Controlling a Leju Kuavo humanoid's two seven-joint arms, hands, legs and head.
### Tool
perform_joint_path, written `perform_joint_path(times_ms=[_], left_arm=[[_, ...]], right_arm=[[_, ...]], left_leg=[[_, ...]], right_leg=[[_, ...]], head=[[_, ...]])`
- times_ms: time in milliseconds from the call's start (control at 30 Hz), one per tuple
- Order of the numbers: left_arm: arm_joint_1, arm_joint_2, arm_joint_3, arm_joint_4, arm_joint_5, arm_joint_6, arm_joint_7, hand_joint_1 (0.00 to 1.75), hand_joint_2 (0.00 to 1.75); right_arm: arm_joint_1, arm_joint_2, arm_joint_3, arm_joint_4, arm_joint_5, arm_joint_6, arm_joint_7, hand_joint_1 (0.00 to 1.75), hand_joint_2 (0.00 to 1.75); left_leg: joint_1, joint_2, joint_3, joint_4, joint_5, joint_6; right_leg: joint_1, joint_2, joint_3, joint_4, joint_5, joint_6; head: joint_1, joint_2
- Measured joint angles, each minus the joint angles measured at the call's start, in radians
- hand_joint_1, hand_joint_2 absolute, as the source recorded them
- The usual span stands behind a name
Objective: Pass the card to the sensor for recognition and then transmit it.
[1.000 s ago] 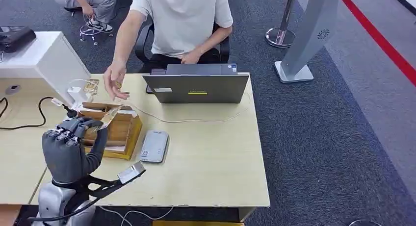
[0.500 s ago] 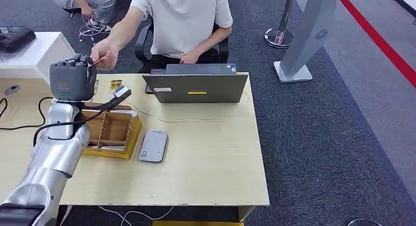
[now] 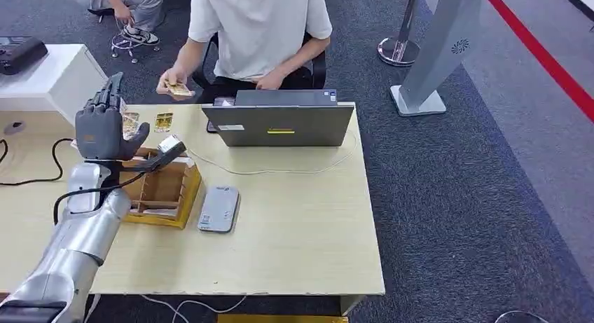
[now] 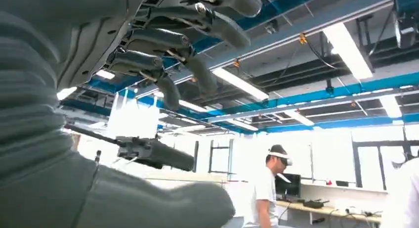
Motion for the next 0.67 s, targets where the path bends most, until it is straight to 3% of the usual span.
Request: perform_joint_path(times_ms=[167,267,367,467,533,667], left_arm=[[0.034,0.014,0.008,-0.057,0.045,-0.003,-0.013,0.0,1.75],[0.103,0.027,0.041,-0.158,0.292,-0.055,-0.086,0.0,1.75],[0.221,0.064,0.136,-0.304,0.639,-0.209,-0.159,0.0,1.75],[0.349,0.106,0.356,-0.406,1.035,-0.433,-0.232,0.0,1.75],[0.412,0.128,0.514,-0.414,1.196,-0.559,-0.266,0.0,1.75],[0.501,0.153,0.816,-0.368,1.417,-0.722,-0.24,0.0,1.75]], right_arm=[[0.001,0.0,0.0,0.0,-0.002,-0.002,-0.002,0.0,0.0],[0.003,0.0,-0.009,0.0,-0.025,-0.003,-0.027,0.0,0.0],[0.008,0.0,-0.027,0.0,-0.044,-0.006,-0.052,0.0,0.0],[0.014,-0.002,-0.048,0.0,-0.056,-0.014,-0.068,0.0,0.0],[0.016,-0.006,-0.061,0.0,-0.064,-0.016,-0.076,0.0,0.0],[0.014,-0.015,-0.085,0.0,-0.068,-0.017,-0.085,0.0,0.0]], left_leg=[[0.0,0.0,0.0,0.0,0.001,0.0],[0.0,0.003,0.001,0.0,0.0,0.0],[0.0,0.007,0.002,-0.001,-0.002,-0.002],[0.0,0.012,0.003,-0.003,-0.004,-0.003],[0.001,0.013,0.005,-0.003,-0.005,-0.004],[0.001,0.011,0.005,-0.003,-0.007,-0.004]], right_leg=[[0.0,-0.001,0.001,0.0,0.0,0.0],[0.0,0.003,0.001,0.001,0.0,0.0],[0.0,0.008,0.001,0.001,0.0,0.0],[0.0,0.013,0.0,0.001,-0.002,-0.003],[0.0,0.014,-0.001,0.001,-0.004,-0.003],[0.0,0.013,0.001,0.001,-0.006,-0.004]], head=[[0.001,0.0],[0.0,0.0],[0.0,0.0],[0.0,0.0],[0.0,0.0],[0.0,0.0]])
